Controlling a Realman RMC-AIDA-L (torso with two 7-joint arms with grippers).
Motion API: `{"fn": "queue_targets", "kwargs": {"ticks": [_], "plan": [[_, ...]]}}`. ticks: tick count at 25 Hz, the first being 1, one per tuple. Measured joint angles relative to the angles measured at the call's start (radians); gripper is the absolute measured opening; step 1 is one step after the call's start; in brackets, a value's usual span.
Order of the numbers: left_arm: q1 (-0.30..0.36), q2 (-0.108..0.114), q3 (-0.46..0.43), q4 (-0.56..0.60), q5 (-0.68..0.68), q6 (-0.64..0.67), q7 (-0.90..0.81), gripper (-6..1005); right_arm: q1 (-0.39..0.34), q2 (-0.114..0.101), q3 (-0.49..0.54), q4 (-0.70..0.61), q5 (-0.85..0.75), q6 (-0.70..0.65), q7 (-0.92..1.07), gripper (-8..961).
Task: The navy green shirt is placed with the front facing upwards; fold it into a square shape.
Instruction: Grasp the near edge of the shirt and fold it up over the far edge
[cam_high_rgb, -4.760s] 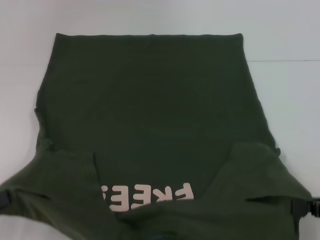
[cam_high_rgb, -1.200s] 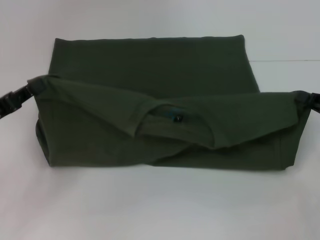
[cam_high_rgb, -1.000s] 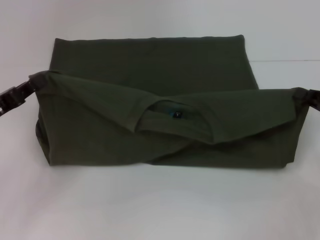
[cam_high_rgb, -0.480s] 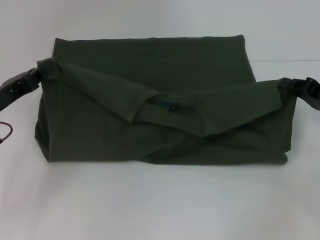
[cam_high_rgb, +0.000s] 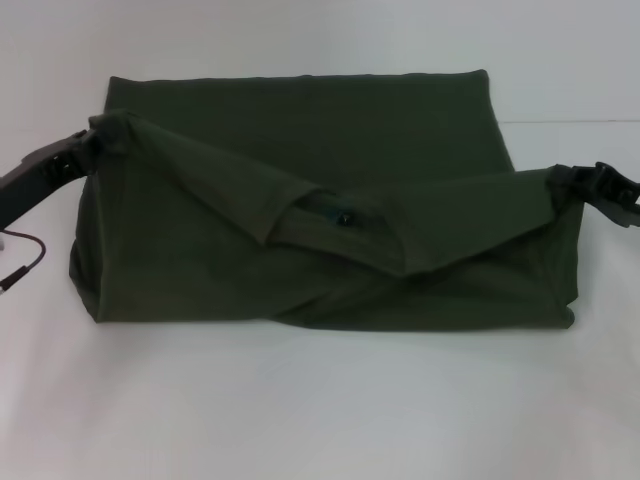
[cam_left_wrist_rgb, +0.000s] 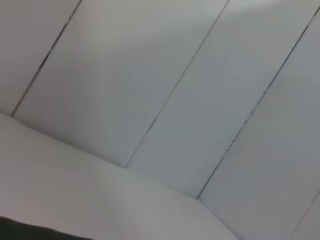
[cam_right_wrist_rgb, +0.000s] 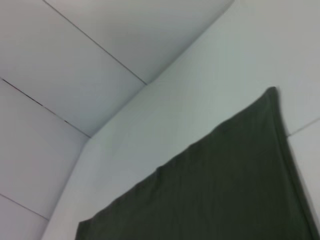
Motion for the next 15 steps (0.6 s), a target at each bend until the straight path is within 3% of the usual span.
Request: {"fn": "queue_targets", "kwargs": {"ticks": [10, 15], "plan": [[-0.016, -0.031, 0.000, -0.010, -0.031, -0.117, 0.077, 59, 0.009, 0.012, -0.018, 0.008, 0.001, 0.069, -0.005, 13], [-0.026, -0.036, -0.001, -0.009, -0.063, -0.141, 0.096, 60, 0.022, 0.012, -0.018, 0.008, 0.003, 0.088, -0.007, 14]]}}
